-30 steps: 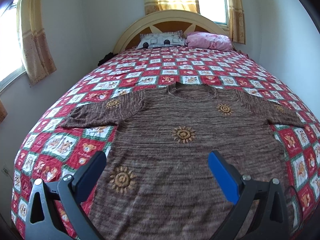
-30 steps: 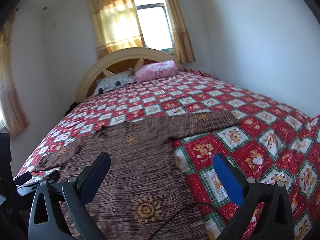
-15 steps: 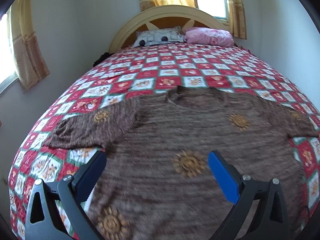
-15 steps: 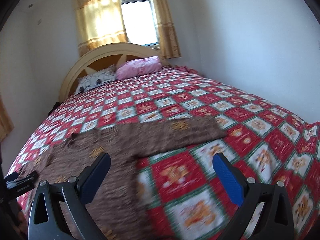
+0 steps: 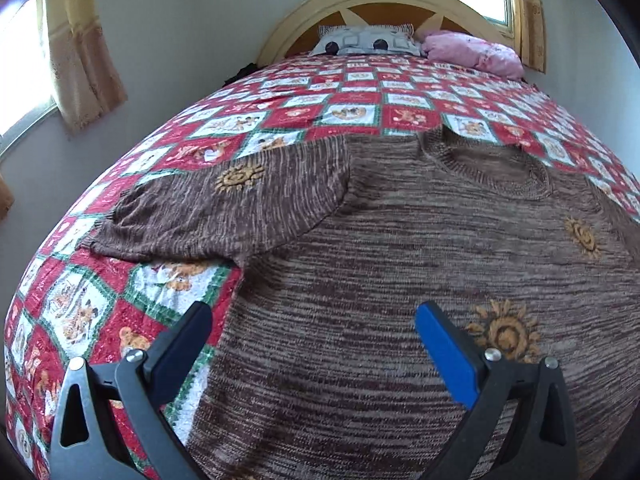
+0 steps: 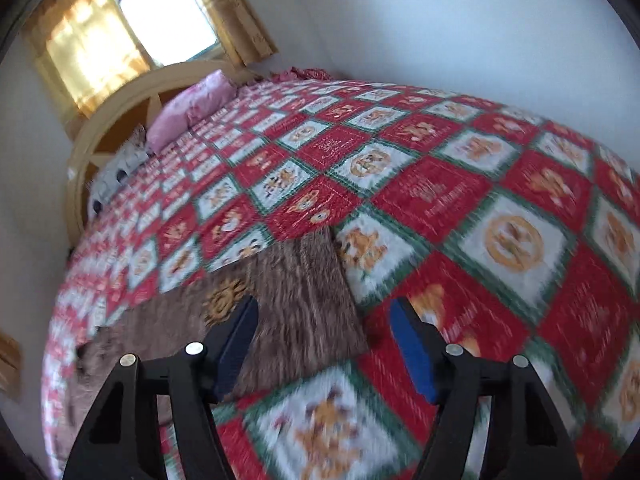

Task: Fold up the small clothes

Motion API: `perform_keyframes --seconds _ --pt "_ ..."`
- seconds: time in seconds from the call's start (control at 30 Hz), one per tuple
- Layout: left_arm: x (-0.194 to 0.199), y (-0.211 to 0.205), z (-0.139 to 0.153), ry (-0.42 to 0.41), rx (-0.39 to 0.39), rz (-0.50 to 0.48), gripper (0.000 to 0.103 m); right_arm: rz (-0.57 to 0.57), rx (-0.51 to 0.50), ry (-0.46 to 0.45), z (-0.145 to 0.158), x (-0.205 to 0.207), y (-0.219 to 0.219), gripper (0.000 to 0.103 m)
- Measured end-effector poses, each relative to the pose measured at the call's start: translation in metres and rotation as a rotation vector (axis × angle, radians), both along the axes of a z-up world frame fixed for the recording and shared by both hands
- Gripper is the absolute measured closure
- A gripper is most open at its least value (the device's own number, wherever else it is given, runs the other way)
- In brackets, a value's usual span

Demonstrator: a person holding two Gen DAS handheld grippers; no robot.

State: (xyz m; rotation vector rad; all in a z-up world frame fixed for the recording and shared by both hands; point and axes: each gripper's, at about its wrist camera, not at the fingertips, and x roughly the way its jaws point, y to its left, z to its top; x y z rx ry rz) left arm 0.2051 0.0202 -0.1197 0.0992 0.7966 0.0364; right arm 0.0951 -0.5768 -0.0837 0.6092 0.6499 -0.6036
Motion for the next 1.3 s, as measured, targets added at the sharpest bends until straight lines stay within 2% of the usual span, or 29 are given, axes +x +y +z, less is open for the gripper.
perform_keyframes --seconds 0.03,0.07,0.23,0.3,0.4,0.47,0.5,0.6,0.67,0.77,0.9,1.0,1.1,1.2,1.3 --pt "-0.001 -0.001 -0.001 0.002 0.005 -0.001 0.0 0.014 -0.01 0.027 -0.006 0.01 -0.004 0.047" --pt "0.0 -0.001 -0.002 0.003 0.005 -0.003 0.0 0.018 -0.005 0.042 -0.011 0.016 -0.01 0.048" --pt "0.011 -0.001 -0.011 0.072 0.005 -0.008 0.0 0.016 0.024 0.112 -0.037 0.037 -0.02 0.049" --pt "0.012 0.004 -0.013 0.085 -0.036 -0.006 0.0 0.032 -0.013 0.134 -0.04 0.041 -0.016 0.051" --pt "0.014 0.012 -0.015 0.108 -0.101 -0.001 0.0 0.068 -0.089 0.219 -0.044 0.045 -0.01 0.064" --pt "0.014 0.013 -0.016 0.105 -0.114 0.007 0.0 0.086 -0.088 0.22 -0.043 0.042 -0.011 0.075" --pt "0.013 0.013 -0.016 0.104 -0.114 0.007 0.0 0.09 -0.076 0.216 -0.042 0.04 -0.013 0.083" --pt "0.012 0.011 -0.016 0.101 -0.11 0.006 0.0 0.099 -0.021 0.188 -0.038 0.035 -0.018 0.094" --pt "0.012 0.013 -0.016 0.101 -0.117 0.005 0.0 0.104 -0.006 0.186 -0.032 0.036 -0.014 0.095" --pt "0.013 0.015 -0.016 0.099 -0.128 0.004 0.0 0.107 -0.04 0.167 -0.011 0.036 0.001 0.095" --pt "0.012 0.016 -0.016 0.096 -0.137 0.002 0.0 0.158 -0.099 0.125 0.028 0.035 0.045 0.095" --pt "0.012 0.017 -0.015 0.091 -0.15 0.003 0.0 0.248 -0.14 0.085 0.057 0.03 0.107 0.095" --pt "0.012 0.02 -0.015 0.085 -0.168 0.009 0.0 0.359 -0.176 0.035 0.079 0.014 0.187 0.095" --pt "0.012 0.024 -0.014 0.08 -0.187 0.017 0.0 0.476 -0.169 -0.009 0.085 0.039 0.252 0.095" --pt "0.011 0.027 -0.014 0.075 -0.209 0.028 0.0 0.581 -0.159 -0.023 0.072 0.067 0.316 0.095"
